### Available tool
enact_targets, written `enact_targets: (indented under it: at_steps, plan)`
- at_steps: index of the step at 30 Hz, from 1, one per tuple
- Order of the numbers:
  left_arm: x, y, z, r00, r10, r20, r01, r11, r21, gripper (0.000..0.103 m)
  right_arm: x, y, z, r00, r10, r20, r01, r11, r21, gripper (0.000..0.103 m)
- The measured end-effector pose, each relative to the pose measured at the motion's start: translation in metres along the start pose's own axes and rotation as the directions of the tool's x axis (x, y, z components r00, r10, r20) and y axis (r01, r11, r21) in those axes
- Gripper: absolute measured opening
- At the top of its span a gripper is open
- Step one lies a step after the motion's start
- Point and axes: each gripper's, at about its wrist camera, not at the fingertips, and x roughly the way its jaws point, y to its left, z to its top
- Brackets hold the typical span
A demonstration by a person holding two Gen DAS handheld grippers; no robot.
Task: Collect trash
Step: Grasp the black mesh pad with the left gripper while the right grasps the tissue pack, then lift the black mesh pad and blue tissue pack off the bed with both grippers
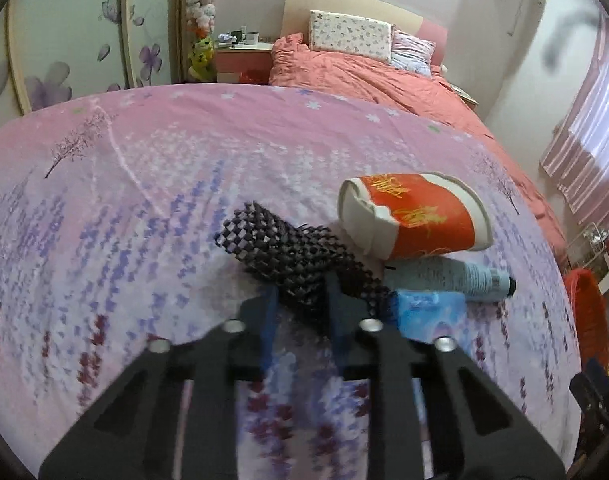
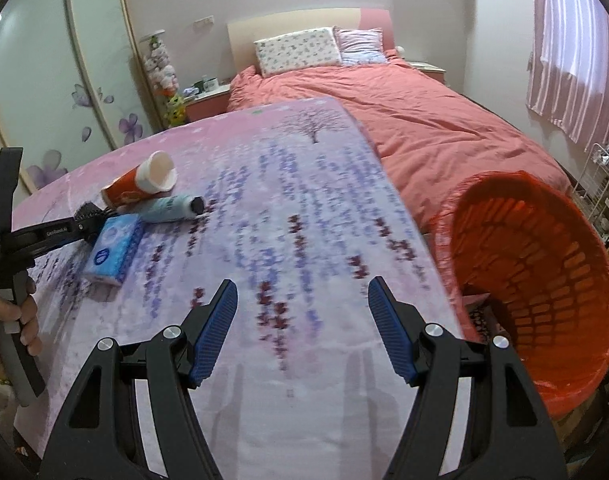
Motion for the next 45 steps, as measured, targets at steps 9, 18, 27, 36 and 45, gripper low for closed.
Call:
enact_targets:
  at_steps: [9,18,27,36,45]
  plan:
    - [-0.022,0.054,-0.01,0.995,0.098,0.007,-0.098,0.993,0.058,0.014,0.016,0.065,0.001,0.986,0.156,-0.054,-0.158,0.987,-0.029,0.068]
    - [-0.025,0.084,-0.014,0.995,0.101,-0.008,-0.1,0.994,0.032,0.023,0.051,0.139,0.01,0.958,0.254,-0.131,-0.265,0.962,-0.074,0.068]
    - [-0.031,0.087,-0.021,0.996,0.088,-0.005,-0.087,0.995,0.05,0.019,0.058,0.139,0.014,0.985,0.139,-0.103,-0.15,0.983,-0.11,0.047]
    - [-0.029,0.082,-0.024,0.997,0.08,-0.009,-0.08,0.997,0.016,0.043,0.056,0.097,0.015,0.995,0.058,-0.08,-0.061,0.997,-0.037,0.047]
    - [-0.041,0.101,-0.026,0.989,0.147,0.004,-0.147,0.986,0.074,0.011,0.056,0.095,0.012,0.996,0.052,-0.077,-0.055,0.998,-0.041,0.047]
